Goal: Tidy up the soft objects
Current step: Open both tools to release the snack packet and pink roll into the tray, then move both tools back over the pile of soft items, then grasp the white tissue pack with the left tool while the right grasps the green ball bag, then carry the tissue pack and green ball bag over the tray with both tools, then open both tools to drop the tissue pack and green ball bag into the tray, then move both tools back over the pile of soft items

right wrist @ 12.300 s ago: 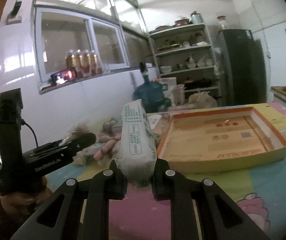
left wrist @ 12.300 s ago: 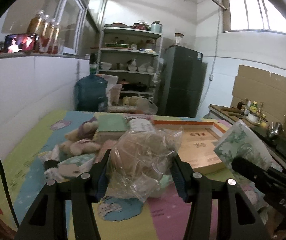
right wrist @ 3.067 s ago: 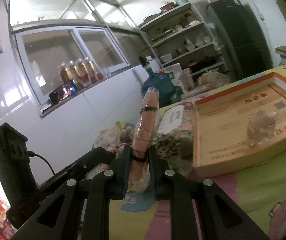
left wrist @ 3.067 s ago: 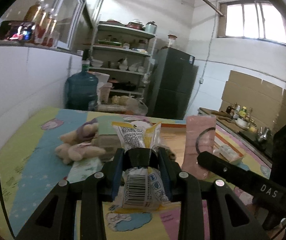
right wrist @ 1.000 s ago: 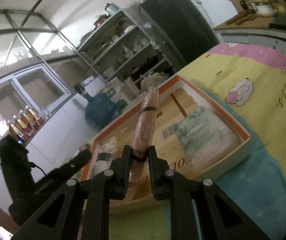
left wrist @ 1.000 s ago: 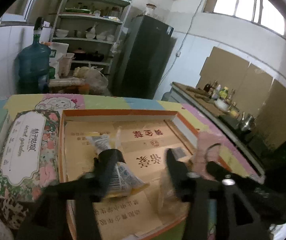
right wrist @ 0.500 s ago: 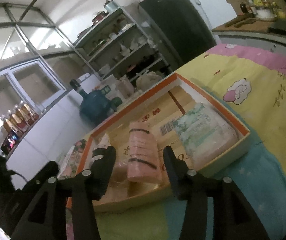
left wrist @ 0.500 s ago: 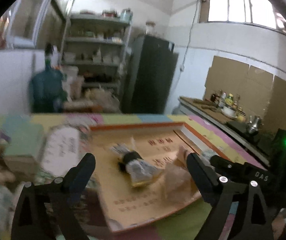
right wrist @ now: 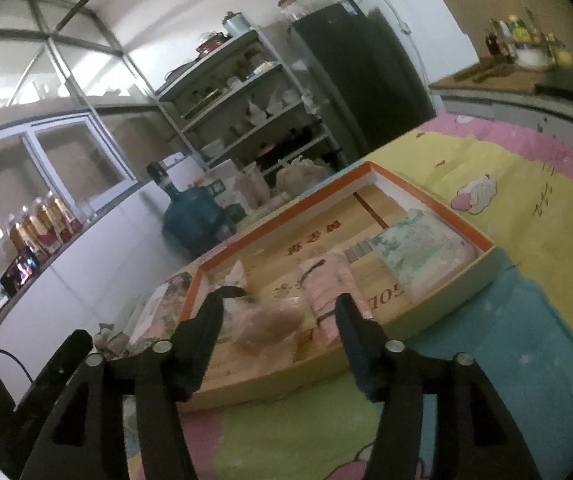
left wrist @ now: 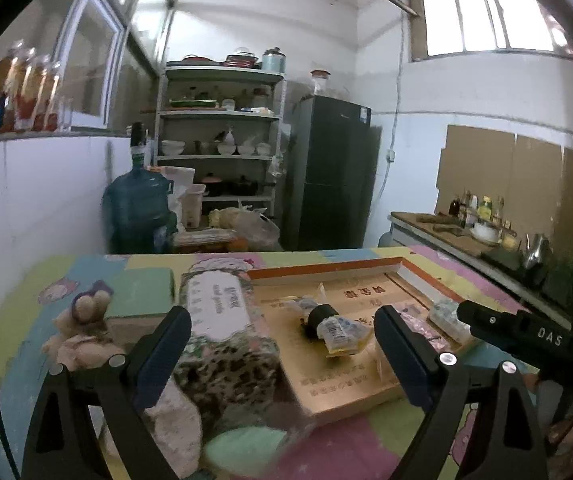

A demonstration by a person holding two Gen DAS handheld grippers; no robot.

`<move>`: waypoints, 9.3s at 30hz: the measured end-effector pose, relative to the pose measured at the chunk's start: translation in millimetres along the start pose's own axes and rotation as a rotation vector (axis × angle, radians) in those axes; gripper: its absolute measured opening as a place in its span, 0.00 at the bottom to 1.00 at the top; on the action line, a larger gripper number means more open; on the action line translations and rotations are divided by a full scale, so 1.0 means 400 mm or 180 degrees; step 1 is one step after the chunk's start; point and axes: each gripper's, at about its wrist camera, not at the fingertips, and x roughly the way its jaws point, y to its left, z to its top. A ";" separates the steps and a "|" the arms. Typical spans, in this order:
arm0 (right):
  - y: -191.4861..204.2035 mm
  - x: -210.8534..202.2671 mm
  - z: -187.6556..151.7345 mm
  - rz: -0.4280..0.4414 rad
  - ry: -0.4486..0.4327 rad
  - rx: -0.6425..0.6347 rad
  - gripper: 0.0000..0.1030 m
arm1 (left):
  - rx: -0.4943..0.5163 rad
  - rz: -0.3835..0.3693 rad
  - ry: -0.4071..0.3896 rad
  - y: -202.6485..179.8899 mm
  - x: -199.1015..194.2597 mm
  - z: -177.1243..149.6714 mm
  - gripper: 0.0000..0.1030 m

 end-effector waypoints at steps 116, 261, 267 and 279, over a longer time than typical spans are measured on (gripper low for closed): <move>0.377 0.015 -0.233 0.0807 0.0614 -0.0705 0.49 | -0.0440 0.0114 0.0373 0.311 -0.211 -0.122 0.48; -0.151 0.316 0.276 -0.0418 0.0749 -0.0416 0.70 | 0.0138 -0.0610 0.1465 -0.263 0.531 0.076 0.77; -0.129 0.266 0.278 -0.0460 0.0591 -0.0374 0.70 | 0.0241 -0.0511 0.1249 -0.253 0.472 0.092 0.77; 0.024 0.169 0.234 -0.0354 0.0297 -0.0536 0.70 | 0.0280 -0.0264 0.0806 -0.145 0.301 0.137 0.77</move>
